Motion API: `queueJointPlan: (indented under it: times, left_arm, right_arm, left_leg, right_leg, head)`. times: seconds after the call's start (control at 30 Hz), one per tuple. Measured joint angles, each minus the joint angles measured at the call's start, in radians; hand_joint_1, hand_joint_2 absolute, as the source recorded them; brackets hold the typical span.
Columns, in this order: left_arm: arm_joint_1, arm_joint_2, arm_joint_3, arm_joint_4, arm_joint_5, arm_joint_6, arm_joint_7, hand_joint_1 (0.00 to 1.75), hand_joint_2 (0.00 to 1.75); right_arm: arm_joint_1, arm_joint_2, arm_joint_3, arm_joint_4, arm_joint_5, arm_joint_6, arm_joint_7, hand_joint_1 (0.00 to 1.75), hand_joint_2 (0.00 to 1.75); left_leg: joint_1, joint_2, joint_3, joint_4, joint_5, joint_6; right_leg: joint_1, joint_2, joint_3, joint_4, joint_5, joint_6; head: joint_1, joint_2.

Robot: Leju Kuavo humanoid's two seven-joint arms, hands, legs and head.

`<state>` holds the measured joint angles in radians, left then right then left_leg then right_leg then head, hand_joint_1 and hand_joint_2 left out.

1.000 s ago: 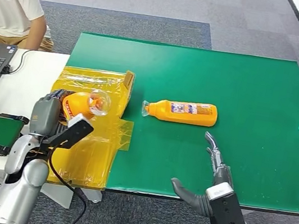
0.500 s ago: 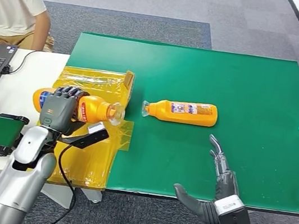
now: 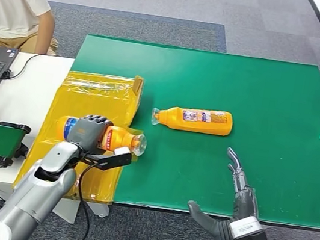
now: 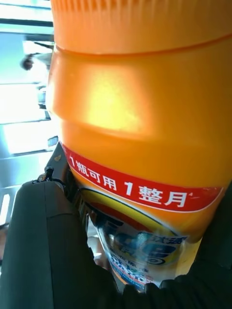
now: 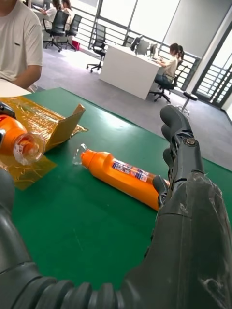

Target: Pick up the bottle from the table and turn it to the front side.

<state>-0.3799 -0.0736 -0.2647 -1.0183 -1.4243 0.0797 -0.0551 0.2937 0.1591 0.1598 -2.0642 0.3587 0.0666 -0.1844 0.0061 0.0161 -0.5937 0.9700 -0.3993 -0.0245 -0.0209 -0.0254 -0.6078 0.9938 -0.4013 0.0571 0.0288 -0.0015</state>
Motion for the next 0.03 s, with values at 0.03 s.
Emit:
queueJointPlan:
  times: [0.03]
  left_arm:
    - [-0.004, -0.001, 0.000, 0.009, 0.003, -0.008, 0.002, 1.75, 1.75]
  right_arm:
    - [0.000, 0.000, 0.000, 0.000, 0.001, 0.000, 0.000, 0.00, 1.75]
  left_leg:
    - [0.000, 0.000, 0.000, 0.000, 0.000, 0.000]
  right_leg:
    - [0.000, 0.000, 0.000, 0.000, 0.000, 0.000]
  head:
    - [0.000, 0.000]
